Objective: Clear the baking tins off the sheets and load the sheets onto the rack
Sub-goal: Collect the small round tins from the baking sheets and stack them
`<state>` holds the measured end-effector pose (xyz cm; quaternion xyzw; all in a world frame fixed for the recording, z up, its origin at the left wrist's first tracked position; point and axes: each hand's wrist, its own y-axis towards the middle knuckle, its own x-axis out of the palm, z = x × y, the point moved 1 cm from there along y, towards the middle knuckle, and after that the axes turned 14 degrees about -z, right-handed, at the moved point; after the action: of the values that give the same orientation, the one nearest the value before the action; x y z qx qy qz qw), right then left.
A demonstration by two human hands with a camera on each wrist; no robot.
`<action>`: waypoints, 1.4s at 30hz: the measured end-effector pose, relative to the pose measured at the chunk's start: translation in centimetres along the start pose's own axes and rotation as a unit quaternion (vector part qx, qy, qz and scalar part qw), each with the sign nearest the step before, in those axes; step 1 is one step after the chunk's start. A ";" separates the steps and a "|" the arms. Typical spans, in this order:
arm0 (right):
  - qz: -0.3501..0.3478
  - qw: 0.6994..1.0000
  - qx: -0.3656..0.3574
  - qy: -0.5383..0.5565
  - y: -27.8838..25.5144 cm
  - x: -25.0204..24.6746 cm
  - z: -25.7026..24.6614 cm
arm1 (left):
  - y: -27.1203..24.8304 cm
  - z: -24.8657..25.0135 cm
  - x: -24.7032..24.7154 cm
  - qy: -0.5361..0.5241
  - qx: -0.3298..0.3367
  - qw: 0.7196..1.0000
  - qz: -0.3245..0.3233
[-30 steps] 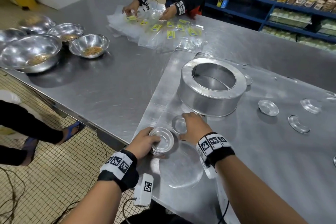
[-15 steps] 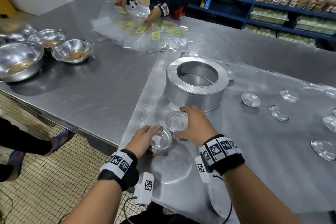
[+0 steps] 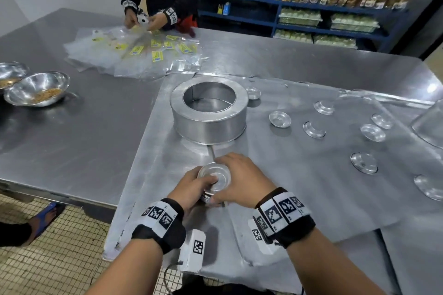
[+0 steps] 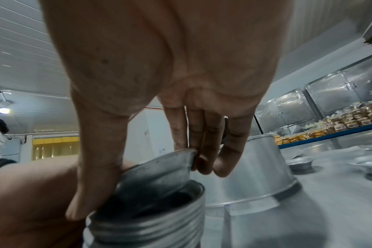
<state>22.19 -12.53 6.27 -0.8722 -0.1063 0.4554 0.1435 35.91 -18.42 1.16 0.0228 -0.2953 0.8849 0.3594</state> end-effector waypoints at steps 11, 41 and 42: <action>0.055 0.997 0.038 0.023 -6.0 -1.0 5.5 | 2.0 -0.6 7.3 0.046 -0.023 0.996 -0.066; 0.102 0.966 0.199 0.132 -18.2 -1.6 20.3 | 4.0 -4.4 24.2 0.211 -0.076 0.956 -0.190; 0.102 0.966 0.201 0.129 -18.4 -1.5 20.7 | 4.0 -4.3 24.6 0.228 -0.071 0.954 -0.181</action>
<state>3.23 7.41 2.59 -0.8830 0.0966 0.3637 0.2806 15.84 -3.04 1.79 -0.1525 -0.2584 0.7636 0.5718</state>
